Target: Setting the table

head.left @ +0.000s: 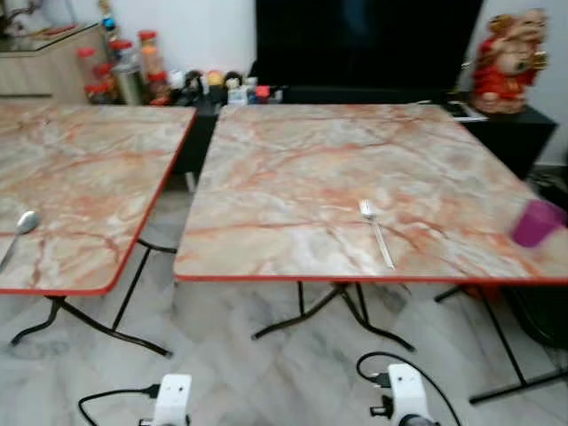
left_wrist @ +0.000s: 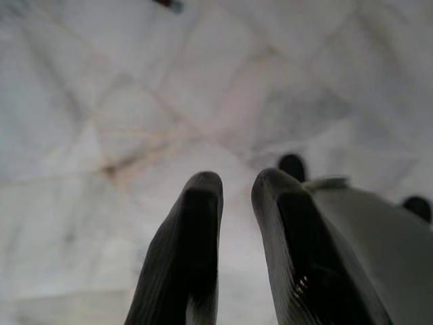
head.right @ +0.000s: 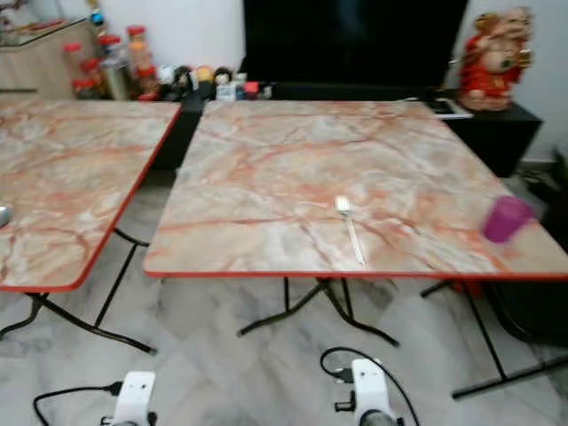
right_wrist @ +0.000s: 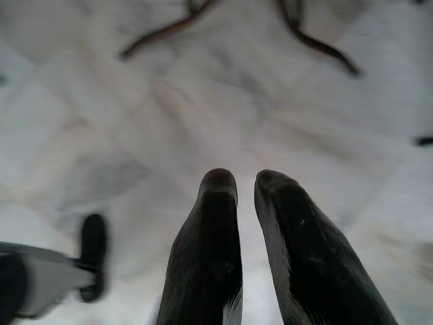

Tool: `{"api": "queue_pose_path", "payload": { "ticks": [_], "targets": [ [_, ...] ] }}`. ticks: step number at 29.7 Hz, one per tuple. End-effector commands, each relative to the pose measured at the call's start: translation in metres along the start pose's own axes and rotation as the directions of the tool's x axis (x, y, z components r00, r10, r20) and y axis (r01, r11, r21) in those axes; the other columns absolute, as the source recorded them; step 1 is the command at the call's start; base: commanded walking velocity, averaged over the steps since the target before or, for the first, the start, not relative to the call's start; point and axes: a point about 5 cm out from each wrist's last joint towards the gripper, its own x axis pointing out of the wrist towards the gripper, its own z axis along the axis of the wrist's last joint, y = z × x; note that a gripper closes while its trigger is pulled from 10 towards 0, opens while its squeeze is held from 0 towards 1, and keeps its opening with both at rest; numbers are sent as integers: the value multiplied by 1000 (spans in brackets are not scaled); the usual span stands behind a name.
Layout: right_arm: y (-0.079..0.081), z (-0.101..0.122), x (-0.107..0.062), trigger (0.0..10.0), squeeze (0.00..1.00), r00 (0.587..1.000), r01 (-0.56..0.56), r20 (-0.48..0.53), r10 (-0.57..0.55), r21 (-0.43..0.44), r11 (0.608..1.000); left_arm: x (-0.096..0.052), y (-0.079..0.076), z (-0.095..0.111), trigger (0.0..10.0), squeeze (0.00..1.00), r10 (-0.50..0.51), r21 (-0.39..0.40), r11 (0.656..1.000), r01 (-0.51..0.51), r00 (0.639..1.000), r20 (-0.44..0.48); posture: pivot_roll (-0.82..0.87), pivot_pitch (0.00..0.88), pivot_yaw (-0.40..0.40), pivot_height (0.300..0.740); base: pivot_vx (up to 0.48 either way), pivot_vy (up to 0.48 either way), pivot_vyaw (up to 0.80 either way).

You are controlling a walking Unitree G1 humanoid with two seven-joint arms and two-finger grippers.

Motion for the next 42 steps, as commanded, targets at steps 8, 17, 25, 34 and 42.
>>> {"api": "queue_pose_path", "payload": {
  "ticks": [8, 17, 25, 34, 42],
  "targets": [
    [-13, -14, -4, 10000, 0, 1000, 30, 1, -30, -46, 998, 0, -12, 3, 10000, 0, -40, 24, 999, 40, 999, -1, -71, 0, -12, 740, 0, 0, 0],
    [-11, 18, -5, 10000, 0, 976, 6, 215, 31, -169, 986, 0, -11, 2, 10000, 0, -41, 25, 999, 42, 999, -7, -92, 0, -12, 740, 0, 0, 0],
    [-24, 52, -18, 10000, 0, 886, 74, 464, 15, -174, 982, 0, -11, 3, 10000, 0, -43, 19, 999, 43, 999, -7, -111, 0, -4, 740, 0, 0, 0],
    [-13, 97, -42, 10000, 0, 733, 77, 676, 73, -189, 979, 0, -11, 4, 10000, 0, -44, 21, 999, 44, 999, -2, -113, 0, -1, 740, 0, 0, 0],
    [0, 156, -62, 10000, 0, 591, 126, 806, 44, -146, 981, 0, -8, 3, 10000, 0, -35, 1, 999, 35, 999, -2, -102, 0, 0, 740, 0, 0, 0]
  ]
}}
